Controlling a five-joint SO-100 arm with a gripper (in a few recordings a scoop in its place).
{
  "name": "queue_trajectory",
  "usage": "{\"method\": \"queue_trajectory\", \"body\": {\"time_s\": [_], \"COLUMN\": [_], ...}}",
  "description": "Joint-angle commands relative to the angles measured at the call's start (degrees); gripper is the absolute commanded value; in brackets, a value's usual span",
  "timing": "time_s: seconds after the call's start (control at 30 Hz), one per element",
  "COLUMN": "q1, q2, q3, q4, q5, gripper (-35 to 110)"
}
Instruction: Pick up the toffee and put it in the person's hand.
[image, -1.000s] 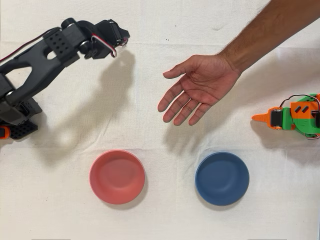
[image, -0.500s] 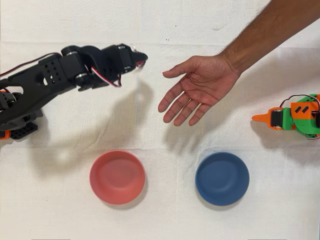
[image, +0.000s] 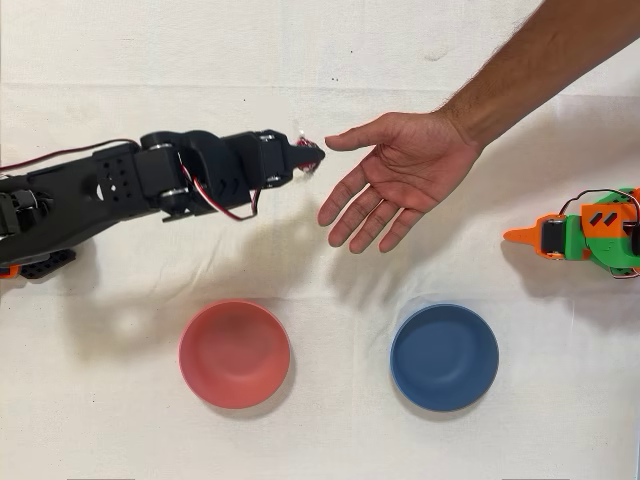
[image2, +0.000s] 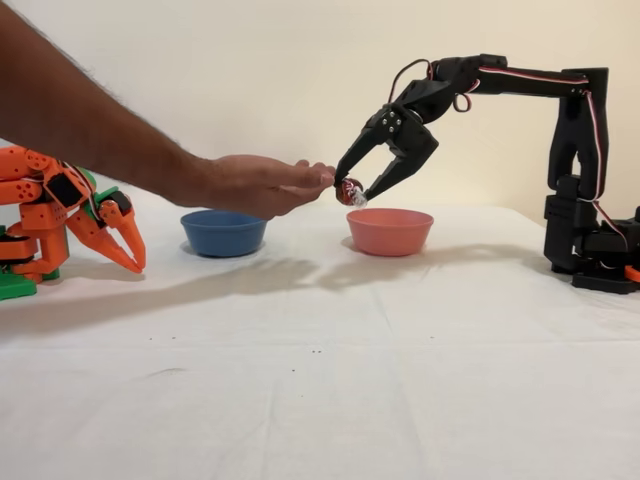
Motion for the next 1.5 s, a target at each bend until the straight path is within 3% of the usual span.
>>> {"method": "queue_trajectory", "body": {"time_s": [0.0, 1.47], "q1": [0.5, 6.3], "q2": [4.0, -14.3], "q3": [-5.1, -26.9], "q4": [-1.0, -13.1], "q5": [0.1, 3.3], "gripper": [13, 13]}}
